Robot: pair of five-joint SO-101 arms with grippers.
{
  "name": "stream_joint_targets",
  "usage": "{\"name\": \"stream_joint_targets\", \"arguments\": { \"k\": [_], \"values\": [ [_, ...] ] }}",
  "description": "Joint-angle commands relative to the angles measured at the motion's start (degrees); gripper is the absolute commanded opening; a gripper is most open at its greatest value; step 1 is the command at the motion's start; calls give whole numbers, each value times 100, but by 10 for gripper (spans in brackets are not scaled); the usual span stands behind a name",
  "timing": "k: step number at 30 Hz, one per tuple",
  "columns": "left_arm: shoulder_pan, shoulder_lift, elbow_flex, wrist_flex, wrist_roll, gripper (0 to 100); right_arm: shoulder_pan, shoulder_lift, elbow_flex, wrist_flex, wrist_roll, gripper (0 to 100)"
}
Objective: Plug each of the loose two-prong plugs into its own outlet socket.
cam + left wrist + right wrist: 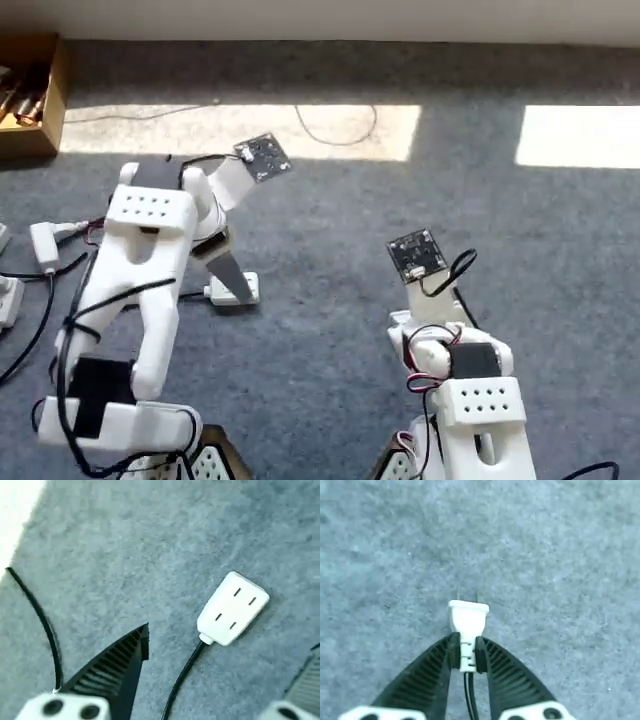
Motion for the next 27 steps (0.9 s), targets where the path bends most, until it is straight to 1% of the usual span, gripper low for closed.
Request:
{"name": "stream_joint_targets", "arguments": {
  "k": [1, 4, 8, 13, 17, 19, 22, 24, 25, 27],
  "values": [
    [31, 356, -233, 308, -422, 453, -84, -119, -22, -84, -9, 8],
    [31, 400, 180, 176, -659, 410, -101, -119, -22, -92, -9, 8],
    [75, 435, 708, -484, -826, 394, -101, -110, -22, -101, -9, 8],
    [251, 453, 1376, -1451, -800, 394, -101, -110, -4, -101, -26, 8],
    [497, 462, 1666, -2022, -448, 385, -101, -119, -4, -101, -18, 8],
    [699, 462, 1710, -2048, -448, 324, -101, -119, -4, -101, -9, 8],
    [1156, 426, 1692, -1996, -440, 166, -101, -119, -4, -101, -9, 8],
    [1560, 400, 1569, -1600, -431, 74, -101, -119, -13, -101, -9, 8],
    [1789, 418, 1358, -1292, -413, 56, -101, -119, -22, -101, -9, 8],
    [2202, 453, 971, -721, -396, 53, -101, -119, -22, -101, -9, 8]
  ]
}}
